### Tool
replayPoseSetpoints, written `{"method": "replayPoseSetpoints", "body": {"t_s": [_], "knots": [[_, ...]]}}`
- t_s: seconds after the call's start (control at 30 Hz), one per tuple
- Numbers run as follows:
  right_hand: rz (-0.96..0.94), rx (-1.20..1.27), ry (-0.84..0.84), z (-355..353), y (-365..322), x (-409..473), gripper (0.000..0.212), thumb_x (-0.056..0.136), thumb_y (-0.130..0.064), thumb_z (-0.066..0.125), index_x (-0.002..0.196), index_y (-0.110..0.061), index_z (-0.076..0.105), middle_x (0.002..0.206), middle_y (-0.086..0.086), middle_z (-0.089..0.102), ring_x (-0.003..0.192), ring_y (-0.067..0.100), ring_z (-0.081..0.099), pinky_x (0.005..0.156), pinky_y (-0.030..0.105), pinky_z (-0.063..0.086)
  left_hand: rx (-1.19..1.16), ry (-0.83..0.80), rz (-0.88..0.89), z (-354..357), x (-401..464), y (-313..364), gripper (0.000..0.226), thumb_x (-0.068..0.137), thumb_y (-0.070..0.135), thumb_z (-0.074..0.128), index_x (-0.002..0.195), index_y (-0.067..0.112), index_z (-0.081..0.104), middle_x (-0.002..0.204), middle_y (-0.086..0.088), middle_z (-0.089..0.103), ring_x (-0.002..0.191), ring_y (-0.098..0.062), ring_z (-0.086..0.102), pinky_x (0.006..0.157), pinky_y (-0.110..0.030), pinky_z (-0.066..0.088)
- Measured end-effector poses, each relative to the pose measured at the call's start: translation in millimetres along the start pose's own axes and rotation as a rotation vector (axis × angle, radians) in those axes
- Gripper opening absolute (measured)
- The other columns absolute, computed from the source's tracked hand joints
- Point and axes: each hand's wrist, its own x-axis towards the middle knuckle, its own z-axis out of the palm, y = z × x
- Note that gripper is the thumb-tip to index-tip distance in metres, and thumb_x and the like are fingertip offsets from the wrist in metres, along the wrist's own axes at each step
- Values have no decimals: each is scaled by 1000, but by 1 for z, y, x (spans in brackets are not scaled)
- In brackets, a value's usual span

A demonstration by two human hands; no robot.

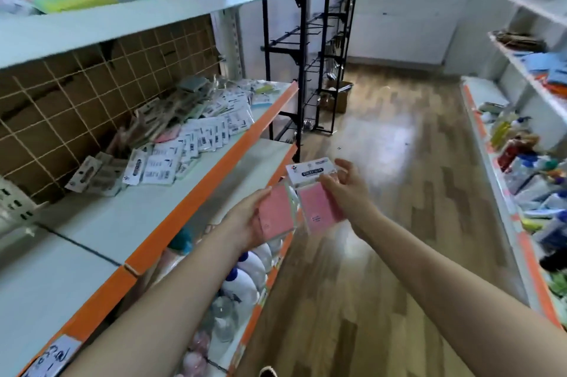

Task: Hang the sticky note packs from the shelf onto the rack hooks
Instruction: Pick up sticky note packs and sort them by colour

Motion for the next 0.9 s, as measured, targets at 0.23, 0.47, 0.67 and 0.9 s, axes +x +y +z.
{"method": "replayPoseSetpoints", "body": {"t_s": [0.23, 0.47, 0.67, 0.9], "knots": [[41, 14, 111, -46, 14, 120, 19, 93, -18, 61, 108, -8, 56, 91, 4, 63, 69, 10, 58, 51, 18, 45, 45, -106, -20, 58, 115, 66, 19, 91, 26, 52, 96, 10, 61, 71, -9, 62, 58, -21, 60, 54, -28, 54], [71, 40, 269, -91, -7, 263, 20, 92, -20, 63, 107, -9, 57, 97, 11, 64, 76, 21, 58, 68, 30, 47, 10, -244, -11, 138, 229, 151, 24, 97, 30, 47, 96, 14, 65, 68, -10, 70, 57, -23, 69, 49, -43, 57], [91, 85, 391, -127, -11, 348, 17, 94, -23, 60, 102, -8, 58, 83, 3, 62, 61, 11, 54, 42, 13, 40, 35, -284, 99, 202, 314, 192, 31, 98, 39, 43, 119, 24, 60, 106, -5, 68, 93, -24, 65, 70, -44, 56], [88, 89, 413, -171, -2, 450, 18, 95, -28, 57, 103, -12, 58, 81, -3, 61, 63, 10, 54, 35, 12, 37, 128, -127, 399, 262, 404, 222, 13, 93, 25, 56, 81, 22, 54, 77, 0, 64, 61, -14, 64, 43, -31, 52]]}}
